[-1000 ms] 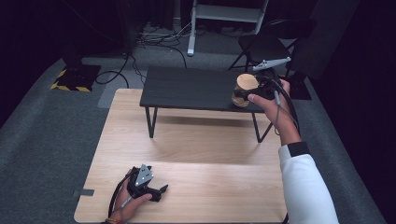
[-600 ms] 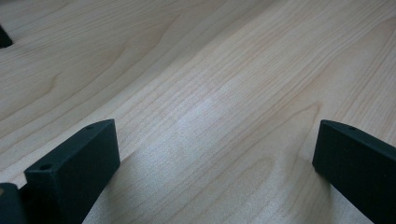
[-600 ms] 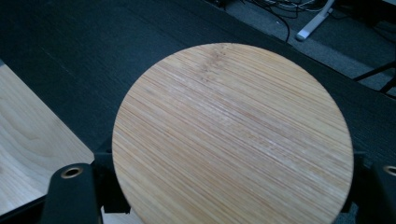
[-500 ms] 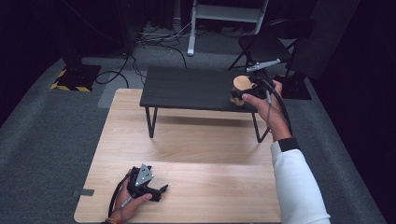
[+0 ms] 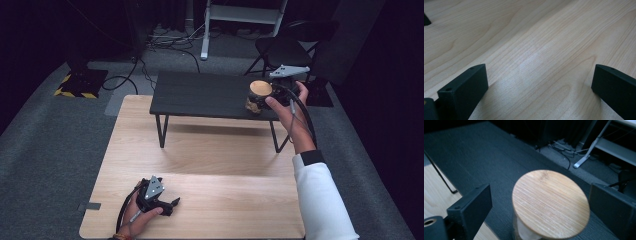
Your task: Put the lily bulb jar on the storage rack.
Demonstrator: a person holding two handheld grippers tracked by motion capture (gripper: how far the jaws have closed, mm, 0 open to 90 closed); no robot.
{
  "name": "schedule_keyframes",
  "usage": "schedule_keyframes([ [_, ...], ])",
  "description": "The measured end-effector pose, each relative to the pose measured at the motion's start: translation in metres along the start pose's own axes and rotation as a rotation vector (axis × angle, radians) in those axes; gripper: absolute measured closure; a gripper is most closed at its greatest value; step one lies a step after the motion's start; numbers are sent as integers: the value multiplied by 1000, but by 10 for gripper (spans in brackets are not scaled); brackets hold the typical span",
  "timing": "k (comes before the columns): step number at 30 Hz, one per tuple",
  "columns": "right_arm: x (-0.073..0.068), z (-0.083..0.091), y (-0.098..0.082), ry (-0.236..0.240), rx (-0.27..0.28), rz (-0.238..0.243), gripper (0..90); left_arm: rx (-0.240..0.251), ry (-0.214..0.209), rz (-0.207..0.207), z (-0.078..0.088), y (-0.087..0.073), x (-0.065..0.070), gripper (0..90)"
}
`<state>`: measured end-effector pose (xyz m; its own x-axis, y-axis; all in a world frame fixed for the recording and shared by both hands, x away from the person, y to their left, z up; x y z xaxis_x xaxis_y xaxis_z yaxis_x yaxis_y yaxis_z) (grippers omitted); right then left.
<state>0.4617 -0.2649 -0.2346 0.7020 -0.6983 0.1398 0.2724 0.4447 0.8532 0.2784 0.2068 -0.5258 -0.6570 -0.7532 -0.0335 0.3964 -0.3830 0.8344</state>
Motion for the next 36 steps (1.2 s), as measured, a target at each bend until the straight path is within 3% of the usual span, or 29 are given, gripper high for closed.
schedule_keyframes([
  [6,-4,18,-8,7,32,19,48,0,0,0,0,0,0,6],
  [11,-3,30,-16,-14,54,-13,49,1,1,-1,0,0,0,6],
  [18,-8,49,-42,-42,78,-36,48,1,1,0,0,0,0,6],
  [19,-10,54,-54,-45,99,-36,48,1,1,0,0,0,0,6],
  [24,-15,62,-78,-49,117,-38,48,1,1,0,0,0,0,6],
  [29,-22,75,-114,-57,156,-50,46,1,1,0,0,0,0,6],
  [30,-22,75,-114,-57,156,-50,46,1,1,0,0,0,0,6],
  [32,-25,77,-133,-59,152,-51,46,1,1,0,0,0,0,6],
  [36,-28,76,-153,-67,134,-54,46,1,1,0,0,0,0,6],
])
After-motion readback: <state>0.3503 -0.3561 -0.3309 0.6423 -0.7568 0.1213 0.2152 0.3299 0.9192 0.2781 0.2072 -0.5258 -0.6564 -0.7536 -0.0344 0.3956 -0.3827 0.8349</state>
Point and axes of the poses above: each handheld gripper's, and its own axes: z roughly backward along the jaws, y roughly out of its top, x roughly to its right, the point moved 7 cm from there along -z, roughly forward along the jaws, and after that the axes turned 3 degrees about y, right-handed, at the moved point
